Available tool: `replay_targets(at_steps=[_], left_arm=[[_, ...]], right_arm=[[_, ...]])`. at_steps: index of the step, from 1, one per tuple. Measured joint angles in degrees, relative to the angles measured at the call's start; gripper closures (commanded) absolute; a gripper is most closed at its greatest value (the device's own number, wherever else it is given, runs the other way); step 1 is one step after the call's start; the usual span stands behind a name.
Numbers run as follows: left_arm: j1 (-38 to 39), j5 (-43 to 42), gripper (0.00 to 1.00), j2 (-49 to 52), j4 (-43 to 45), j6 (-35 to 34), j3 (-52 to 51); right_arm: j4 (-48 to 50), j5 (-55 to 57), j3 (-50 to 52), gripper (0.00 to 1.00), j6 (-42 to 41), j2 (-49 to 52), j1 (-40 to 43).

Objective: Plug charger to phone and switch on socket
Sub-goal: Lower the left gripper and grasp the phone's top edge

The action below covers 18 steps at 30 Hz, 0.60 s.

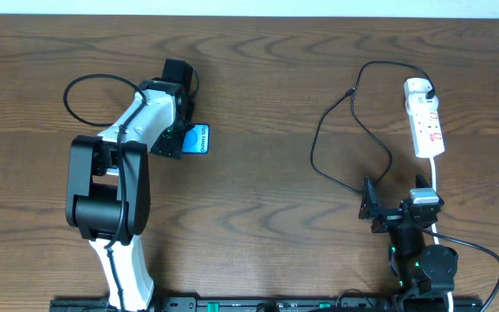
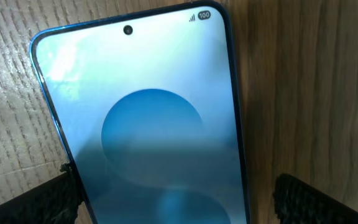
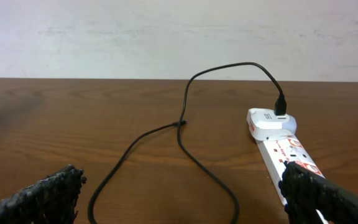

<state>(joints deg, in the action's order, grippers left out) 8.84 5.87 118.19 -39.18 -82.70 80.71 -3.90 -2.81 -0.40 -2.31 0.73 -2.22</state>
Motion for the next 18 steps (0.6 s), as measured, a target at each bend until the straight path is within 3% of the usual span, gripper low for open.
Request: replay_targets(at_steps=[13, 15, 18], left_arm=[[0.0, 0.0, 0.02, 0.1, -0.2, 0.0, 0.0], [0.0, 0.0, 0.09, 0.1, -0.3, 0.0, 0.0], [0.0, 0.0, 0.1, 0.2, -0.9, 0.2, 0.0]], right_arm=[[0.0, 0.0, 0.0, 0.01, 0.0, 0.0, 0.0], [0.0, 0.0, 0.0, 0.01, 0.0, 0.0, 0.0], [0.0, 0.0, 0.0, 0.01, 0.0, 0.0, 0.0]])
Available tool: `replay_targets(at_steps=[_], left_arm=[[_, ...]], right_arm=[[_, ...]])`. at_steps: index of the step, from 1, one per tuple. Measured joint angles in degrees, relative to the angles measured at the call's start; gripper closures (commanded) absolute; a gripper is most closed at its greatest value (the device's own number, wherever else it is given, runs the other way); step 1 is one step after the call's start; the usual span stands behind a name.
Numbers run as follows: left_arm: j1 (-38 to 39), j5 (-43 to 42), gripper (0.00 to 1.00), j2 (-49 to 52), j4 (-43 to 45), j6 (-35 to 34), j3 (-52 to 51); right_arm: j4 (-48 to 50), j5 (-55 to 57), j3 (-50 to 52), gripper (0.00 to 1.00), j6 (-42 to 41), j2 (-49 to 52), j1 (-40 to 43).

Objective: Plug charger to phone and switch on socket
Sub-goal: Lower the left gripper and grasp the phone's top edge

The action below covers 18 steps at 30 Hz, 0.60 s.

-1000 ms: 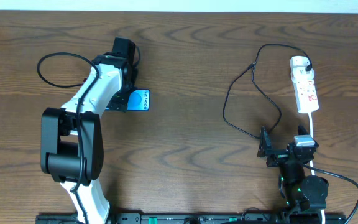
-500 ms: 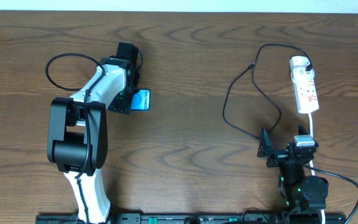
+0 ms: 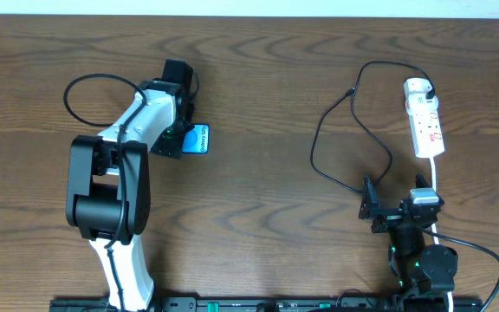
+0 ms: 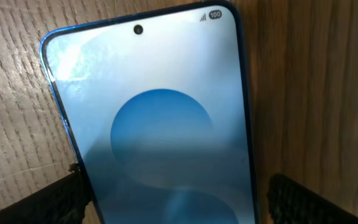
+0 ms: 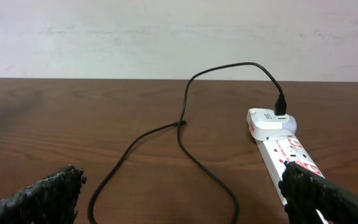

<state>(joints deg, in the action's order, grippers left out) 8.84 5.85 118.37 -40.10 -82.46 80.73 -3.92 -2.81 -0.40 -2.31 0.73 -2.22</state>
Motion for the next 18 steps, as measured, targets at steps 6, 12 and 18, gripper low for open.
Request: replay_targets(at_steps=[6, 12, 18], left_arm=[[0.0, 0.0, 0.1, 0.0, 0.0, 0.2, 0.0], [0.0, -0.2, 0.1, 0.8, -0.6, 0.5, 0.7], [0.0, -1.4, 0.17, 1.5, -1.7, 3.6, 1.6]], right_arm=[[0.0, 0.0, 0.0, 0.01, 0.0, 0.0, 0.0], [0.0, 0.0, 0.0, 0.01, 0.0, 0.0, 0.0], [0.0, 0.0, 0.0, 0.01, 0.0, 0.0, 0.0]])
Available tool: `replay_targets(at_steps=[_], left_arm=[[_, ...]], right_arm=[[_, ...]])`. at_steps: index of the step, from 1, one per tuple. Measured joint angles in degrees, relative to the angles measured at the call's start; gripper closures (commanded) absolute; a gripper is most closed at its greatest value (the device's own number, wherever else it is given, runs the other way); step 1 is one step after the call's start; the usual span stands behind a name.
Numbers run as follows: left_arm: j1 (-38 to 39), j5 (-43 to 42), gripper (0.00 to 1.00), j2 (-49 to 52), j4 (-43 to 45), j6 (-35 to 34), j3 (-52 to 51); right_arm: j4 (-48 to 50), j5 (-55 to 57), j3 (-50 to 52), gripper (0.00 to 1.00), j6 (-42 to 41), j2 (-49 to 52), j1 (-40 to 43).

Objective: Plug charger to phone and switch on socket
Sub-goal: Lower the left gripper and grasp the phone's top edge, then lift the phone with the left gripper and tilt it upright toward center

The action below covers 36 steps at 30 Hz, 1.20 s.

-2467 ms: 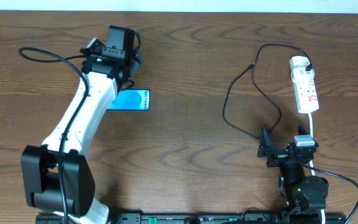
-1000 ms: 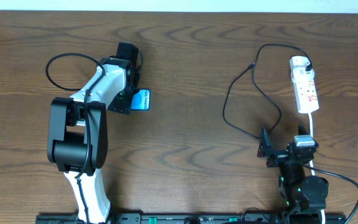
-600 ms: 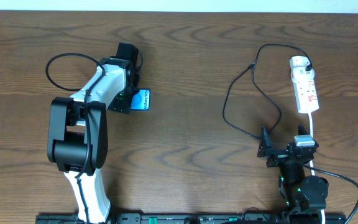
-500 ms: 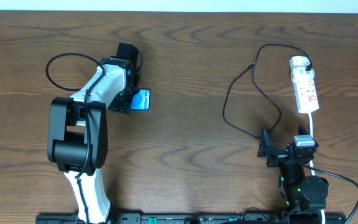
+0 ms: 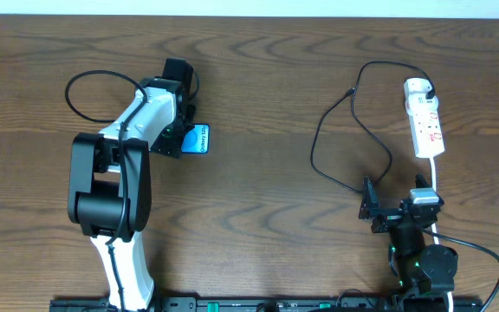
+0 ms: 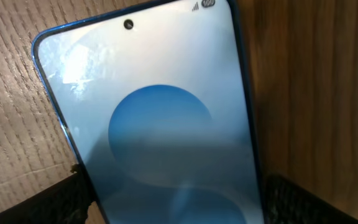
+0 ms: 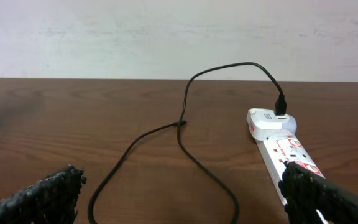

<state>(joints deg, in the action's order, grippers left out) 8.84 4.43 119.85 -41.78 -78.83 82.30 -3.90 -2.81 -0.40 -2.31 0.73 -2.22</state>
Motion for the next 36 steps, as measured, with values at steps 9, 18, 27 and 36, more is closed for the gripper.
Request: replay_targets(at_steps=[9, 18, 27, 36], left_arm=[[-0.2, -0.9, 0.29, 0.4, -2.4, 4.2, 0.9], [-0.4, -2.8, 0.34, 0.5, -3.5, 17.8, 1.0], [-0.4, -4.5, 0.36, 0.5, -4.9, 23.0, 1.2], [-0.4, -6.1, 0.41, 0.5, -6.3, 25.4, 1.3]], right_arm=[[0.0, 0.0, 0.0, 0.01, 0.0, 0.0, 0.0], [0.0, 0.0, 0.0, 0.01, 0.0, 0.0, 0.0], [0.0, 0.0, 0.0, 0.01, 0.0, 0.0, 0.0], [0.0, 0.0, 0.0, 0.01, 0.0, 0.0, 0.0]])
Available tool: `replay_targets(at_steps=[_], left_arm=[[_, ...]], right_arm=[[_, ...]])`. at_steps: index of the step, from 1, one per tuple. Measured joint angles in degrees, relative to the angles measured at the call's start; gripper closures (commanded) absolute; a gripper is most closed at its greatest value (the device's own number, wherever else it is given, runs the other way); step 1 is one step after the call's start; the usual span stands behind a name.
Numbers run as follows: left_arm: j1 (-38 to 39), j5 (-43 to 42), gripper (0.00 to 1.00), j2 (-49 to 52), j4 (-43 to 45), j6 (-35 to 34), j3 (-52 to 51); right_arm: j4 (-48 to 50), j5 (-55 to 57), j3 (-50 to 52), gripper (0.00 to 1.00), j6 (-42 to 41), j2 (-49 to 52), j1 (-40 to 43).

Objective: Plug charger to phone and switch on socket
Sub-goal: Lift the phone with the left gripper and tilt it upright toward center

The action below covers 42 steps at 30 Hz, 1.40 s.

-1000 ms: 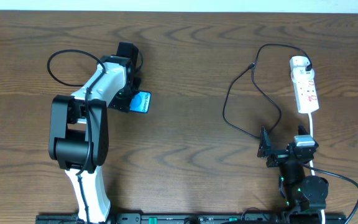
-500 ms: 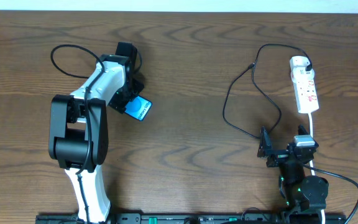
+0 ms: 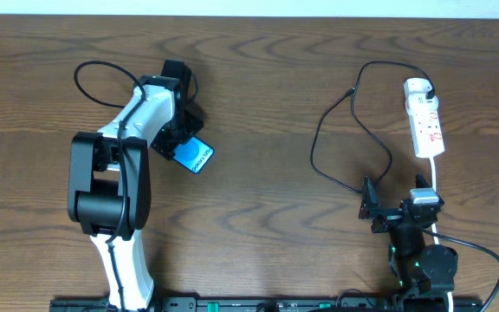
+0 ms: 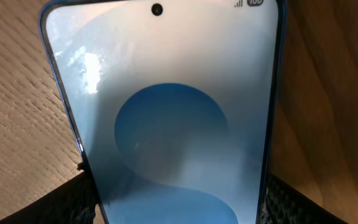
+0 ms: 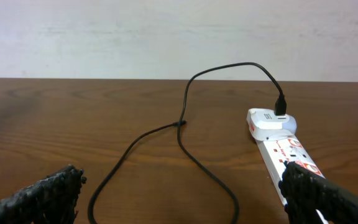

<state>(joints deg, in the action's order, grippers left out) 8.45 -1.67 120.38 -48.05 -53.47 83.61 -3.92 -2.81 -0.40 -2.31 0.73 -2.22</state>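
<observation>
The blue phone (image 3: pixel 197 159) lies screen up at the table's left, its top end pointing to the lower right. My left gripper (image 3: pixel 185 147) is shut on its lower part. In the left wrist view the phone (image 4: pixel 166 99) fills the frame, and a black finger (image 4: pixel 58 202) presses on each long edge. The white power strip (image 3: pixel 426 123) lies at the far right with a white charger (image 3: pixel 416 86) plugged into its far end. The black cable (image 3: pixel 319 143) runs from the charger in a wide loop; I cannot make out its free end. My right gripper (image 3: pixel 397 206) stands open near the front, facing the strip (image 5: pixel 288 158).
The left arm's own thin black cable (image 3: pixel 93 74) loops over the table behind the arm. The strip's white lead (image 3: pixel 437 186) runs toward the front beside the right arm. The bare wooden table (image 3: pixel 258 217) lies between the two arms.
My left gripper's fingers have shut on the phone's edges. The phone has turned from pointing right to pointing lower right and sits a little nearer the front. The right arm has not moved.
At first my left gripper was open around the phone's lower end, with a gap at the right finger. The gap narrowed over the two later moments. Now the fingers grip the phone and it has turned. The right gripper, cable and strip stayed still throughout.
</observation>
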Motion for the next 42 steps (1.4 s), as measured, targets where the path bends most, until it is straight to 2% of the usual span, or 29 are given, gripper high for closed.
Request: replay_targets(at_steps=[10, 13, 26, 33, 42], left_arm=[[0.0, -3.3, 0.41, -0.2, -1.9, 6.9, 0.1], [0.0, -4.0, 0.44, -0.5, -2.8, 8.3, -0.2], [0.3, -6.2, 0.44, -5.1, -6.2, 10.8, -1.0], [0.3, -13.9, 0.44, -6.5, -7.2, 12.9, -1.0], [0.3, -28.9, 0.44, -6.5, -8.2, 17.0, -1.0]], right_arm=[[0.0, 0.0, 0.0, 0.01, 0.0, 0.0, 0.0], [0.0, 0.0, 0.0, 0.01, 0.0, 0.0, 0.0], [0.0, 0.0, 0.0, 0.01, 0.0, 0.0, 0.0], [0.0, 0.0, 0.0, 0.01, 0.0, 0.0, 0.0], [0.0, 0.0, 0.0, 0.01, 0.0, 0.0, 0.0]])
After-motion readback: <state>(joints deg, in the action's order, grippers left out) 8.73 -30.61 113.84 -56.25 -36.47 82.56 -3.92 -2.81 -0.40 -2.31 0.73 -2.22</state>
